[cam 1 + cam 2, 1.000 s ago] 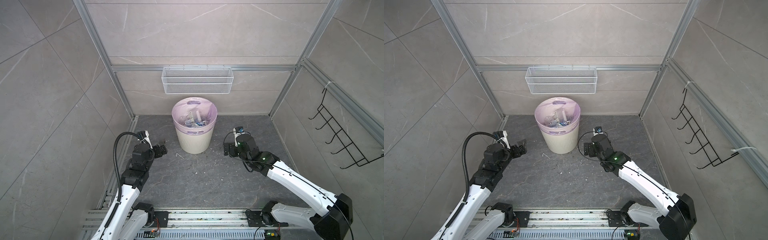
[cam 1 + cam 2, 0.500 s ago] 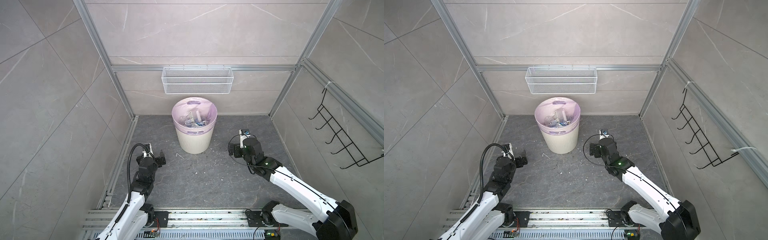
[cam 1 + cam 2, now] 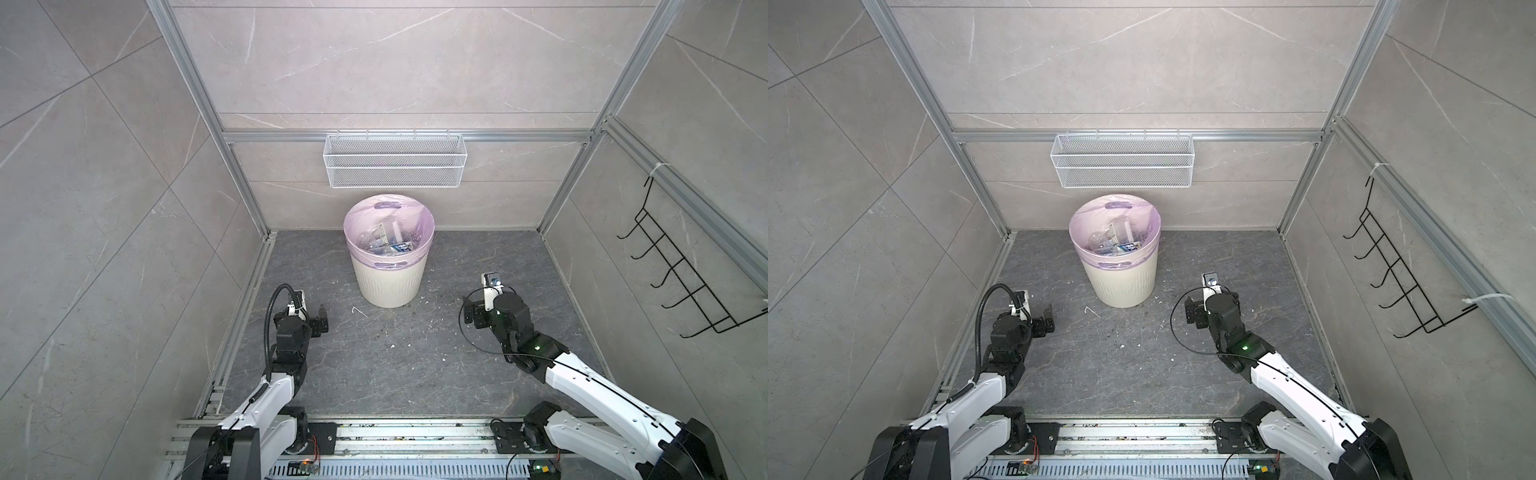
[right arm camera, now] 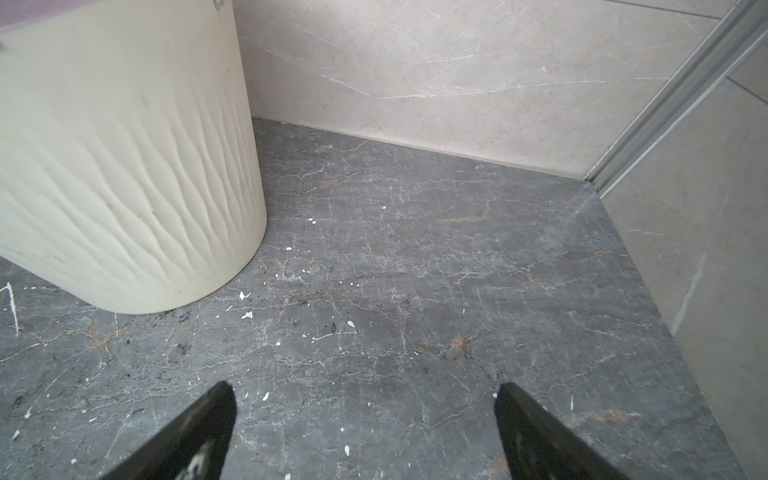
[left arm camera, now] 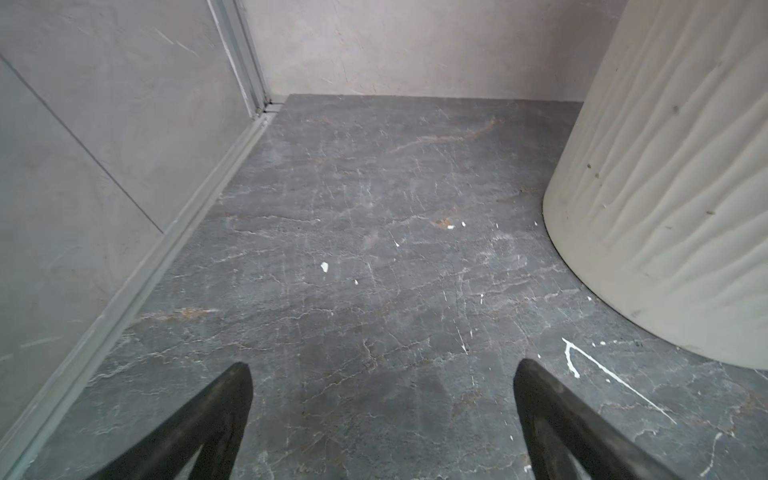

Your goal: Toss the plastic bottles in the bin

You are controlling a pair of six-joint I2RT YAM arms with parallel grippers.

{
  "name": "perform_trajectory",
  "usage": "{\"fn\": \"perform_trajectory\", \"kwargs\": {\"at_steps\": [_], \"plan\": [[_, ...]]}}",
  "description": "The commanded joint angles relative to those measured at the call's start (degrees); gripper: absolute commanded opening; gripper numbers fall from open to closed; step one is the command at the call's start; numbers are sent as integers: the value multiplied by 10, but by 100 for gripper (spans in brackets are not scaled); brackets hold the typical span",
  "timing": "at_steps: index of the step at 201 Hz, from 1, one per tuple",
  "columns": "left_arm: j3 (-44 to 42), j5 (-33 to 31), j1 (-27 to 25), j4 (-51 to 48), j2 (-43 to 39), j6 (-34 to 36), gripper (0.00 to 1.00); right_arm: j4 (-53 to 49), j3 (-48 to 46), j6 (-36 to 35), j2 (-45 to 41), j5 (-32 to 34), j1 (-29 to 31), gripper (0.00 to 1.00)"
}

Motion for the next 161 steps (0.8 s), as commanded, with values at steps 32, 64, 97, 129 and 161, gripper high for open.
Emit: {"fn": "perform_trajectory", "kwargs": {"at_steps": [32, 64, 97, 129, 161], "plan": [[25, 91, 41, 123, 101, 17, 100, 60, -41, -29, -40, -2, -2, 100], [47, 120, 54, 129, 149, 29, 100, 69, -44, -38, -35, -13, -2, 100], [71, 145, 64, 142, 206, 37, 100, 80, -49, -49, -30, -8, -2, 100], [96, 160, 81, 145, 253, 26, 100, 96, -52, -60, -20, 19, -5, 100], [95, 149, 85, 141, 255, 19, 100, 132, -66, -68, -9, 41, -21, 100]]}}
